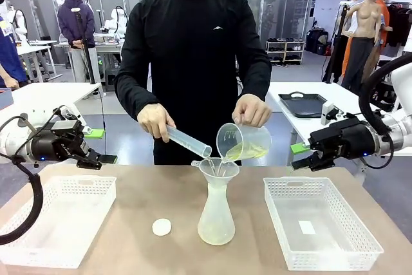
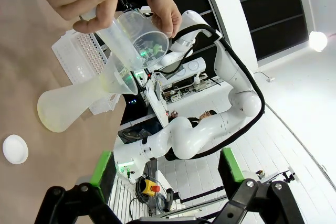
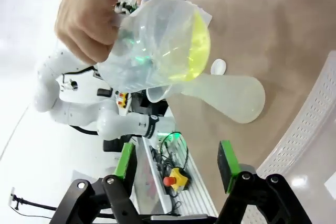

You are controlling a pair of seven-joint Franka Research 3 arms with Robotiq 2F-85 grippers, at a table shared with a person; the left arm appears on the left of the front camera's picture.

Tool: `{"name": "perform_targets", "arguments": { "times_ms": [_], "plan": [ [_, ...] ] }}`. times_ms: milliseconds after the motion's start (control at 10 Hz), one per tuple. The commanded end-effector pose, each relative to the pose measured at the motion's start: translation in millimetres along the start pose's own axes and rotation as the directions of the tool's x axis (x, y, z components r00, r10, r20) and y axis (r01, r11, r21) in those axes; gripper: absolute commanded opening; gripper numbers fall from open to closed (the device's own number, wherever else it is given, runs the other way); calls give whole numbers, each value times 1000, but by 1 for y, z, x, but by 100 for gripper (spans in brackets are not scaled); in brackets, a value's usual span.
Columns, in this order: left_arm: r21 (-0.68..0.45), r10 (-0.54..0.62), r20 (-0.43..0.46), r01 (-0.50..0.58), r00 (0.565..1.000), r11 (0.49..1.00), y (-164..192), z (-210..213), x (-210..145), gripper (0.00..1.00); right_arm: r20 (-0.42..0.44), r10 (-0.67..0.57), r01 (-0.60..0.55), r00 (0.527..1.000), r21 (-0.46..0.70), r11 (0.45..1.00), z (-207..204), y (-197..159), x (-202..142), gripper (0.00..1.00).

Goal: Prepare the solutions needed for the experiment.
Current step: Once the solution is in the Big flask , pick up the Plastic Funnel and place it back into the right Organizing basket.

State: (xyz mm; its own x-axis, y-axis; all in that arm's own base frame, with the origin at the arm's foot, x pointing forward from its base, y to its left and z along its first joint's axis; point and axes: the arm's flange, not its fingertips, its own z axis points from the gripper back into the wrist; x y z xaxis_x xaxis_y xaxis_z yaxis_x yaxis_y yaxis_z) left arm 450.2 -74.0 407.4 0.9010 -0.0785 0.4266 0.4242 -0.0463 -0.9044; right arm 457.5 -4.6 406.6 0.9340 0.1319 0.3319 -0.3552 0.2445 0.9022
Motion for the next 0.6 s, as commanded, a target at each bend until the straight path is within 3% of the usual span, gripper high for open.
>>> {"name": "perform_targets", "arguments": {
  "times_ms": [0,400,500],
  "plan": [
    [6,-3,2,3,1000,1000,-2,-1,-2,100,40,-94,93,995,44,995,3,-1,-1,78],
    [6,-3,2,3,1000,1000,-2,-1,-2,100,130,-168,157,977,88,984,10,-19,-23,78],
    [6,-3,2,3,1000,1000,-2,-1,-2,100,164,-59,50,985,61,997,8,-19,-23,78]
  ]
}}
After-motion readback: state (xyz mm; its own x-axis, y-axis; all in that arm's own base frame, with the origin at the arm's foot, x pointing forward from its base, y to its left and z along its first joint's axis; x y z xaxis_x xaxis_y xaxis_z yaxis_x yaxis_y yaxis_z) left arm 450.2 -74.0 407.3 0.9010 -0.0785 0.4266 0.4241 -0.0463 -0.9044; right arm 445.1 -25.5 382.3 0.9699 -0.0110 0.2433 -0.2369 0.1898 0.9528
